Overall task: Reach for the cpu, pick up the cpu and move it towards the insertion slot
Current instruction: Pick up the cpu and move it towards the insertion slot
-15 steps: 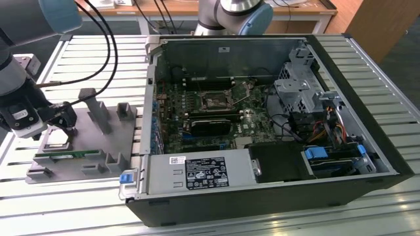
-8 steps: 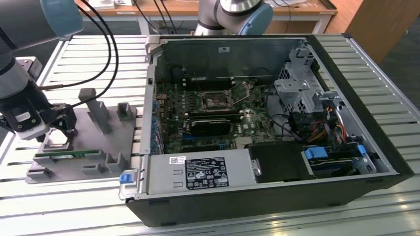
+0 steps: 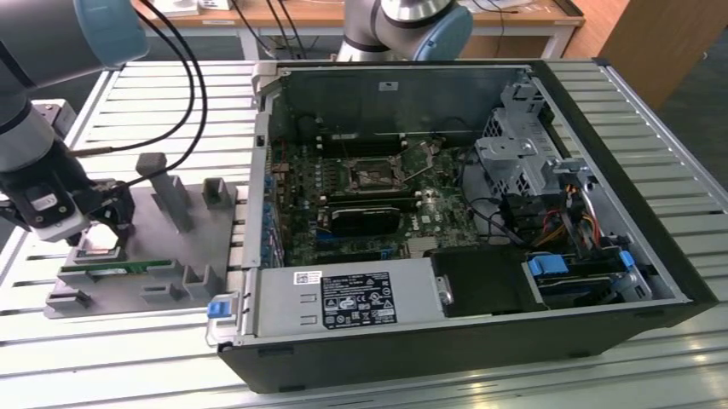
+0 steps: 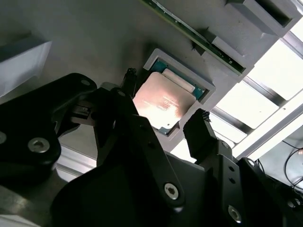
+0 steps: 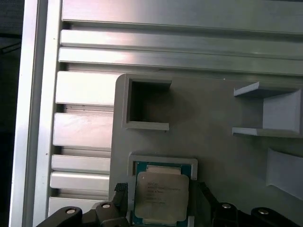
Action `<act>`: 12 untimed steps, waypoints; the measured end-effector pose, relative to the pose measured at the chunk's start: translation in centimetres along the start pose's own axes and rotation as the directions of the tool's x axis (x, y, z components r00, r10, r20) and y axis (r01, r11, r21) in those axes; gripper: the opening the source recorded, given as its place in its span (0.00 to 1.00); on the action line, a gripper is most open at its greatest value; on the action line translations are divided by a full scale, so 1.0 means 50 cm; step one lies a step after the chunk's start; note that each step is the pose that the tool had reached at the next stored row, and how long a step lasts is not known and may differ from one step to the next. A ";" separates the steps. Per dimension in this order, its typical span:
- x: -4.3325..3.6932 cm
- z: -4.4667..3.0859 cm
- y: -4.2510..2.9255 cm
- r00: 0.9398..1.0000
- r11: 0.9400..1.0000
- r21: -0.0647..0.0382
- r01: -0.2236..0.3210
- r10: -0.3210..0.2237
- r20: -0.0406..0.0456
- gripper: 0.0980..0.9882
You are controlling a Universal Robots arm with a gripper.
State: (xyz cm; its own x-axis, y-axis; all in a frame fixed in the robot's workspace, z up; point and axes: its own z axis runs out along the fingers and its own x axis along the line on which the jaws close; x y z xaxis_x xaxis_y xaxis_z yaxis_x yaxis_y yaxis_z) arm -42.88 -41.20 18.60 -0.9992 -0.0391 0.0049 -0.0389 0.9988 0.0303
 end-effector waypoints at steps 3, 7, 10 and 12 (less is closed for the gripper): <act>0.000 0.005 0.000 1.000 1.000 0.000 0.000 0.000 0.000 0.65; 0.000 0.008 0.000 1.000 1.000 0.000 0.000 0.000 0.000 0.56; 0.000 0.008 0.000 1.000 1.000 0.000 0.000 0.000 0.000 0.50; 0.000 0.004 0.000 1.000 1.000 0.000 0.000 0.000 0.000 0.50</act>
State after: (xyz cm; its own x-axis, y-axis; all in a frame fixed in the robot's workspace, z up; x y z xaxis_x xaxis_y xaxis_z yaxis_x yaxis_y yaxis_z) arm -42.89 -41.19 18.39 -0.9992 -0.0389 0.0048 -0.0387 0.9988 0.0303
